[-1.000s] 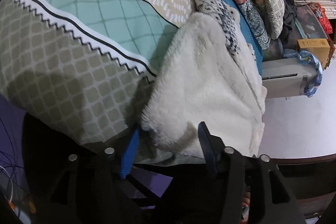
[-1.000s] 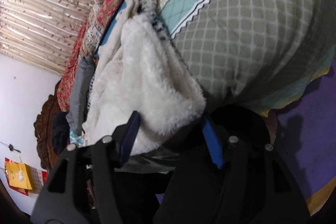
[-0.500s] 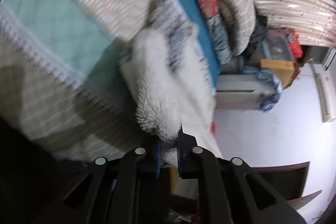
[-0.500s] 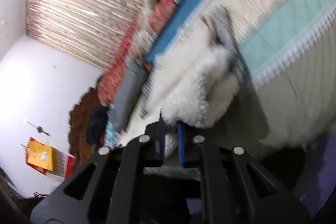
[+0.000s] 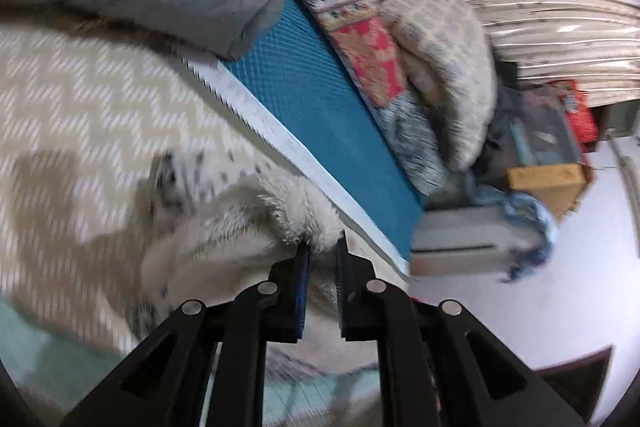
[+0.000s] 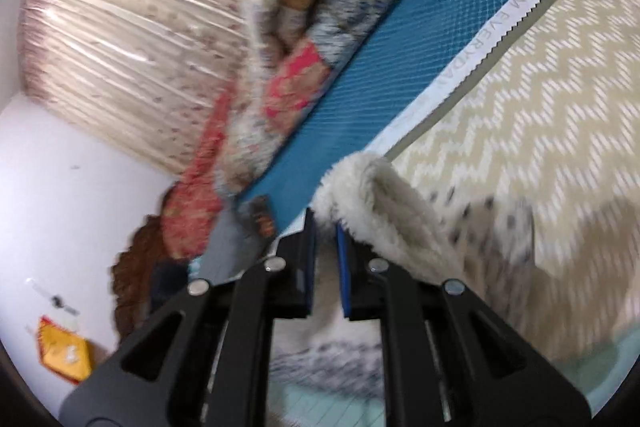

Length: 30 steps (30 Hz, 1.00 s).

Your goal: Fold large clothes

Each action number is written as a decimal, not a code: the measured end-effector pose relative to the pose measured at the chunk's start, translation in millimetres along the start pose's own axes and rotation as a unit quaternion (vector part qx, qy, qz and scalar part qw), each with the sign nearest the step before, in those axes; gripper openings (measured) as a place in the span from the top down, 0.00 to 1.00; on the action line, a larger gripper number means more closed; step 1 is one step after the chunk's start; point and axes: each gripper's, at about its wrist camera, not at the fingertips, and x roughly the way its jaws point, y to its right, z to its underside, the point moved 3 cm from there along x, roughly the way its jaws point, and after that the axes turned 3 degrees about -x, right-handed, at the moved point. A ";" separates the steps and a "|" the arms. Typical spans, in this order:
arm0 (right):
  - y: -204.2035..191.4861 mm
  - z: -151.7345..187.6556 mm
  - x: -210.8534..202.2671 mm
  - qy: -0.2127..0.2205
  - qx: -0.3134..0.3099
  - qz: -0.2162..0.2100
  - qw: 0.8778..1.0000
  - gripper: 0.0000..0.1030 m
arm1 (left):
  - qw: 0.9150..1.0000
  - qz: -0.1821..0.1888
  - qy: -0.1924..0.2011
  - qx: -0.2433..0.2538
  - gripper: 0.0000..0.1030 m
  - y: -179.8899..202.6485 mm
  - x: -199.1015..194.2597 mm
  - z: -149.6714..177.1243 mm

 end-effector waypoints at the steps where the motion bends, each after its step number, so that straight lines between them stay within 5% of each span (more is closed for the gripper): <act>1: 8.6 -6.5 19.5 -0.009 0.002 0.019 1.000 0.91 | 1.000 -0.015 0.000 -0.002 0.78 -3.2 10.6 -5.8; 7: 78.5 -3.8 86.4 -0.042 0.056 0.078 0.994 0.90 | 0.991 -0.125 -0.024 -0.030 0.78 -45.3 88.1 -37.6; 13: 105.0 -2.1 82.4 -0.010 0.100 0.011 0.995 0.90 | 0.991 -0.133 -0.006 0.023 0.79 -47.3 107.0 -43.6; 19: 105.4 -10.0 61.5 0.040 0.123 0.023 0.991 0.88 | 0.986 -0.149 0.020 0.069 0.79 -27.1 84.3 -47.2; 22: 93.3 -12.2 54.2 0.034 0.090 0.058 0.994 0.84 | 0.984 -0.150 0.050 0.083 0.79 -14.1 60.6 -50.4; 24: 79.5 -13.1 45.0 0.046 0.062 0.089 0.993 0.70 | 0.983 -0.144 0.066 0.088 0.80 -4.8 45.2 -50.2; 27: 36.9 -6.4 29.2 0.076 -0.031 0.132 0.988 0.48 | 0.977 -0.144 0.092 0.125 0.80 17.9 25.8 -38.0; 30: -19.2 19.8 38.4 0.057 -0.160 0.154 0.973 0.48 | 0.962 -0.162 0.097 0.198 0.80 40.5 32.7 -5.4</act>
